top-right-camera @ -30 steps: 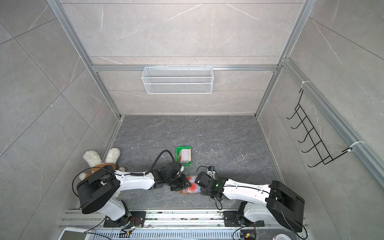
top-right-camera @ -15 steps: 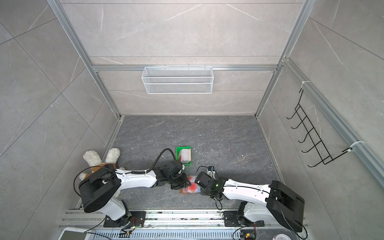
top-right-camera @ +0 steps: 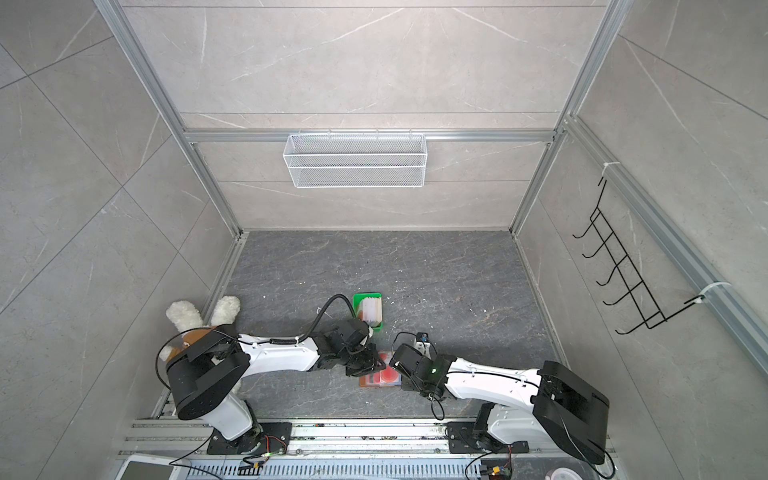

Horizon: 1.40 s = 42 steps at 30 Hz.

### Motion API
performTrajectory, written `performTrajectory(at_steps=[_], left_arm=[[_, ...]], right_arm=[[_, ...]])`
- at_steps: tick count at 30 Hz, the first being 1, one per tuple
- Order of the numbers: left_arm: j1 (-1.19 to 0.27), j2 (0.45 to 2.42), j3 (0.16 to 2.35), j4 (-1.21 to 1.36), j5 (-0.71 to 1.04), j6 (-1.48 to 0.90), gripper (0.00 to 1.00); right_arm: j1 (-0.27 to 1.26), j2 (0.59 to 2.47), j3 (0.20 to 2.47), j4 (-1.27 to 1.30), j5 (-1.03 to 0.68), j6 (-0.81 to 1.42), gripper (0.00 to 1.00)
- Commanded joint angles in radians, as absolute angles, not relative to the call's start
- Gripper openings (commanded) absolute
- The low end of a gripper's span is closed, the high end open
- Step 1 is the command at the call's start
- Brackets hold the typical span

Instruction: Put the credit cards into the card holder

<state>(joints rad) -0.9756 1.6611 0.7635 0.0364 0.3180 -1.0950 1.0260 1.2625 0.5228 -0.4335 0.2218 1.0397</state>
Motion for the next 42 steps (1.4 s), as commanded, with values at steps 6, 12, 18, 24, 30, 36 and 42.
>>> performTrajectory(at_steps=[6,12,18,24,30,36,42], left_arm=[[-0.977,1.697,0.787,0.114,0.363,-1.104,0.22],[-0.977,1.712,0.790,0.145,0.375,-1.116,0.22],[-0.977,1.719,0.796,0.162,0.379,-1.117,0.21],[-0.977,1.725,0.795,0.182,0.385,-1.115,0.21],[-0.977,1.730,0.799,0.193,0.387,-1.110,0.20],[-0.979,1.743,0.805,0.198,0.394,-1.109,0.20],[-0.979,1.741,0.802,0.195,0.391,-1.105,0.20]], right_arm=[[1.031,1.303,0.491,-0.416,0.207,1.045,0.00],[1.031,1.305,0.492,-0.417,0.207,1.042,0.00],[1.031,1.310,0.496,-0.417,0.207,1.040,0.00],[1.030,1.316,0.499,-0.417,0.207,1.039,0.00],[1.031,1.318,0.499,-0.414,0.207,1.038,0.00],[1.030,1.319,0.499,-0.413,0.207,1.040,0.00],[1.031,1.319,0.496,-0.411,0.206,1.039,0.00]])
